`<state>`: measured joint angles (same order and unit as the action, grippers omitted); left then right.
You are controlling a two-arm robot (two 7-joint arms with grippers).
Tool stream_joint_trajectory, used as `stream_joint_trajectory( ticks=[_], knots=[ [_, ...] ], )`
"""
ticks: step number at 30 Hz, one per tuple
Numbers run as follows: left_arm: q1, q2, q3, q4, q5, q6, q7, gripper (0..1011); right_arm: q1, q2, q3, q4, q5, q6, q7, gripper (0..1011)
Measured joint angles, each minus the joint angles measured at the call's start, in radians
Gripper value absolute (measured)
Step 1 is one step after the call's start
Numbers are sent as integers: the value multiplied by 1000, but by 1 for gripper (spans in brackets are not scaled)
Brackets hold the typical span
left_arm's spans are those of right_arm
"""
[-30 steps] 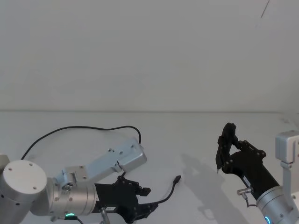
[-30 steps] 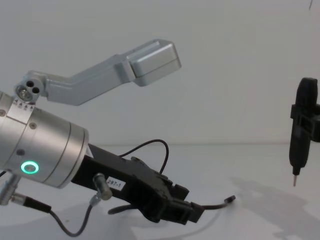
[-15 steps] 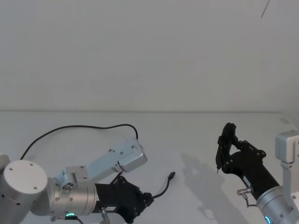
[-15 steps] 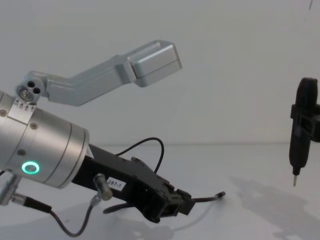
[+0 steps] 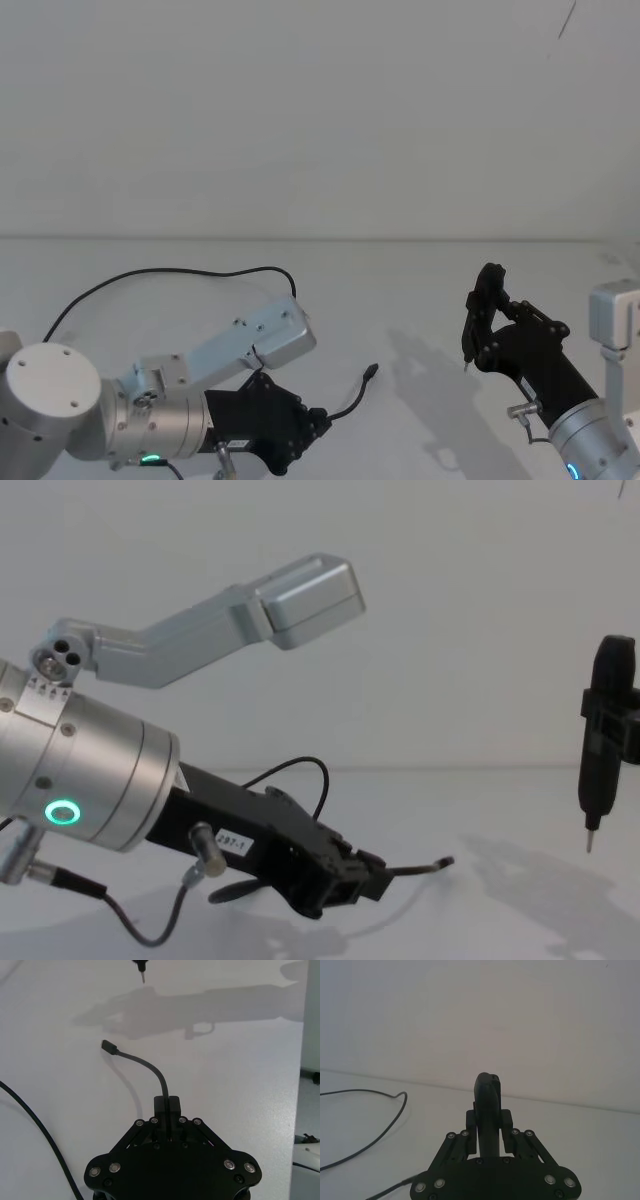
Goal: Pick up the data cable with the one hand.
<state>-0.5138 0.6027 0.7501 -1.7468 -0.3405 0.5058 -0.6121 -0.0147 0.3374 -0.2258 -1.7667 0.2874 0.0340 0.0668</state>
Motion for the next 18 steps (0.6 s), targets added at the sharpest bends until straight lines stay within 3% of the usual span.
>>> stream_joint_trajectory(
  ticks=[7,18],
  knots=[
    [-7,8,-3,-2,13,-66,-24,42,0,0,0,0,0,0,0,283],
    [-28,48,-19,-8,3,-221,-126,42,0,-2,4,-5,1,1,1,283]
  ],
)
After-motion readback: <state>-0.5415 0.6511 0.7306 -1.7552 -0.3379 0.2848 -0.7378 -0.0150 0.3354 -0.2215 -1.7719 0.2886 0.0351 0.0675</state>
